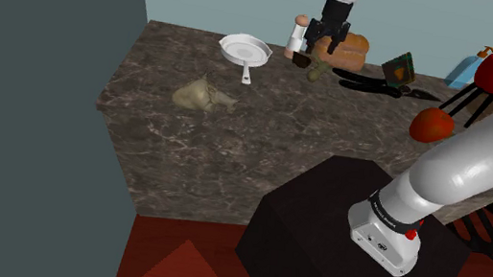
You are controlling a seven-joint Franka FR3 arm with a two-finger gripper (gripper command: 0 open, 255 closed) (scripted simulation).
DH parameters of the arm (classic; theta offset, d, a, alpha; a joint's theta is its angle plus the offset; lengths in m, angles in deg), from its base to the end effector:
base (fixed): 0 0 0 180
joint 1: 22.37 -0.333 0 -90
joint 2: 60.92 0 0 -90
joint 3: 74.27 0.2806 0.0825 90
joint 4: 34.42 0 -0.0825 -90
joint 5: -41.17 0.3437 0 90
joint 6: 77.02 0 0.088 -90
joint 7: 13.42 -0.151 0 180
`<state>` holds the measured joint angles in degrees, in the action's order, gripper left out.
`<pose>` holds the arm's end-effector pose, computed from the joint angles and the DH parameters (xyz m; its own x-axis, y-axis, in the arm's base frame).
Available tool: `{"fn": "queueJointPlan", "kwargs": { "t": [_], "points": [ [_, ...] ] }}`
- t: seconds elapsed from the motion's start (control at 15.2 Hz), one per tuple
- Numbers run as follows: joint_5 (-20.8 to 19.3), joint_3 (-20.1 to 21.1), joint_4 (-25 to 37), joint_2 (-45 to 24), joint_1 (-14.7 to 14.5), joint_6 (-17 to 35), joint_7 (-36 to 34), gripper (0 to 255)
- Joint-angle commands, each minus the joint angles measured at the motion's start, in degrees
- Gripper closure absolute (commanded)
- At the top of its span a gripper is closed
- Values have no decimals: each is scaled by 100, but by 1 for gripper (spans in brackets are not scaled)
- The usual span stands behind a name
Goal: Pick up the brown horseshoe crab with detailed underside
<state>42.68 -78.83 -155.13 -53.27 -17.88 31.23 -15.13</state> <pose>0.4626 -0.0710 0.4054 0.9775 -0.1926 -0.0855 -0.1960 -0.9801 -0.0323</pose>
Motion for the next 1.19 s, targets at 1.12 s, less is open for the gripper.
{"fn": "queueJointPlan", "kwargs": {
  "t": [1.12],
  "points": [
    [1087, -523, 3900, -4237, 945, -383, -749, 0]
  ]
}}
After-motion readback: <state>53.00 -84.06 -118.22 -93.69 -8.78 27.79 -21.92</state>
